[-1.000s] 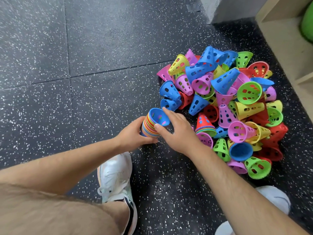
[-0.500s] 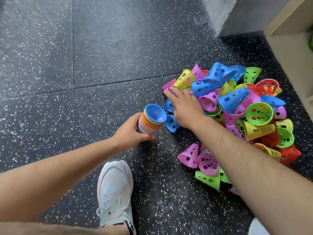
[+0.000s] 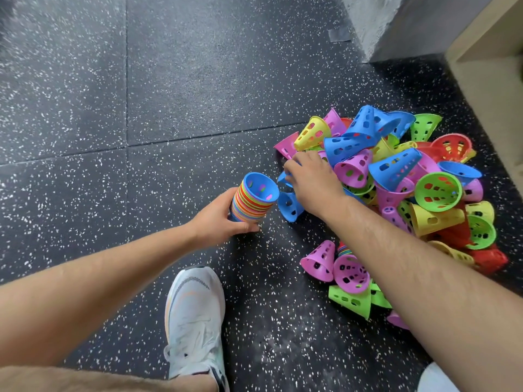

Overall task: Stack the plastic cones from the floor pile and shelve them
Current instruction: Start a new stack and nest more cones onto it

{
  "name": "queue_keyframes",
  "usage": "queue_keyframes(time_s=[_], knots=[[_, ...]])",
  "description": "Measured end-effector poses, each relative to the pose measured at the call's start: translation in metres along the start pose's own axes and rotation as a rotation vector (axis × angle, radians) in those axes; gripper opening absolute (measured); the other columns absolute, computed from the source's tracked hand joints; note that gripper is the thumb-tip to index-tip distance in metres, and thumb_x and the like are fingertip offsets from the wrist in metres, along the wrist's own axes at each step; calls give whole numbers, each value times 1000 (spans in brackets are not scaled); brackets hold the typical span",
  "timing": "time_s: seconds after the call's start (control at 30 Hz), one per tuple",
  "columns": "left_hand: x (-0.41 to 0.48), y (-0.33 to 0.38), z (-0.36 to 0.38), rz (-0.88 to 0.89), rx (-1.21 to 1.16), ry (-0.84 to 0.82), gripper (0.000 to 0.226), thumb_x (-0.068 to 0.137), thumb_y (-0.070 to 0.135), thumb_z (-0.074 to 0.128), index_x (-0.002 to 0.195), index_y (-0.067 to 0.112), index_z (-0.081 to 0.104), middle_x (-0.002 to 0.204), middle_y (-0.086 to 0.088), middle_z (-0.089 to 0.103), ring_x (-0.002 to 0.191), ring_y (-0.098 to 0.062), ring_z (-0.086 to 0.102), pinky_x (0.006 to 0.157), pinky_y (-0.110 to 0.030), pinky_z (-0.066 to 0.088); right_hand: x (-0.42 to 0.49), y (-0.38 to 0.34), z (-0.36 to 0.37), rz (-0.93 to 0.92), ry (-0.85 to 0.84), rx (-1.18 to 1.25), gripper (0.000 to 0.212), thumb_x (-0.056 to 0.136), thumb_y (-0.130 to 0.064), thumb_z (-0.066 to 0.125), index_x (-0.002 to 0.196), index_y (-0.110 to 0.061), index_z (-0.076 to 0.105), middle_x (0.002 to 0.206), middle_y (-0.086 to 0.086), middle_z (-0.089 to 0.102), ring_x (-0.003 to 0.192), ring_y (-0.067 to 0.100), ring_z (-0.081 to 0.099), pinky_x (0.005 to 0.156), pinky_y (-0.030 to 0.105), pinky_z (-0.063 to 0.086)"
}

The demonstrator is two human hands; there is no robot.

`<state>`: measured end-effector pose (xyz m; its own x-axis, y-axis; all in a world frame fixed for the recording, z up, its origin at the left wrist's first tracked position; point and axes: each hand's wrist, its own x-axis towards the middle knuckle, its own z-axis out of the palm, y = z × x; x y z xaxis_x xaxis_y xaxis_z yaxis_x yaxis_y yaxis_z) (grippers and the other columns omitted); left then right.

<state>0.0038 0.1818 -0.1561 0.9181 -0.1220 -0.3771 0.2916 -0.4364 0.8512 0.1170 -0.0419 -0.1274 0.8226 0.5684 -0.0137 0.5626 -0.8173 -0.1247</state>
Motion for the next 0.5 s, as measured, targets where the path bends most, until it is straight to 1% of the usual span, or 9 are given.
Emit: queue_keyframes(time_s=[0.03,0.1,0.2,0.27,0.3,0.4,0.47,0.5], knots=[[0,-1,0,3,5,-3,73,72,25,93,133,29,53,123,11,68,114,-6,65,109,-37,50,-4,2,-4,11,48,58,14,95,-20,61,107,-12,60,112,10,56,106,34,48,85,47,45],[0,-2,0,0,10,-16,74,73,26,94,134,30,52,124,11,67,115,-6,65,110,-37,49,-13,4,-13,52,146,202,16,98,-23,55,103,-10,61,113,11,55,106,35,49,86,48,46],[0,-2,0,-9,18,-39,79,67,42,91,134,36,51,127,13,66,119,-7,64,111,-38,49,-32,3,-24,143,322,424,18,97,-21,53,104,-7,61,120,17,55,111,36,51,96,44,43],[0,-1,1,-15,12,-51,83,66,43,90,137,30,50,128,11,65,121,-9,64,112,-39,48,-43,-2,-30,174,428,510,19,98,-19,53,106,-3,62,118,18,57,114,36,53,101,45,42],[0,-1,1,-19,7,-54,86,65,43,90,139,27,50,128,10,66,121,-10,64,112,-40,48,-48,-6,-33,175,458,541,19,98,-18,53,106,-2,62,115,18,58,111,35,54,101,45,42],[-1,-1,0,-25,8,-66,92,62,49,90,141,27,48,129,8,67,123,-12,64,113,-45,47,-58,-25,-37,123,465,608,16,99,-14,53,103,0,61,108,15,58,104,33,55,97,43,44],[-1,-3,0,-22,15,-74,91,63,49,92,141,32,48,130,9,67,125,-13,63,113,-49,47,-63,-39,-35,106,418,632,15,98,-14,54,104,-1,60,111,15,58,108,30,54,100,39,42],[-1,-4,0,-19,16,-78,90,63,49,92,140,35,48,130,9,67,124,-14,64,113,-50,47,-64,-44,-33,113,380,641,17,98,-17,54,105,-3,60,115,14,58,113,30,53,103,39,40]])
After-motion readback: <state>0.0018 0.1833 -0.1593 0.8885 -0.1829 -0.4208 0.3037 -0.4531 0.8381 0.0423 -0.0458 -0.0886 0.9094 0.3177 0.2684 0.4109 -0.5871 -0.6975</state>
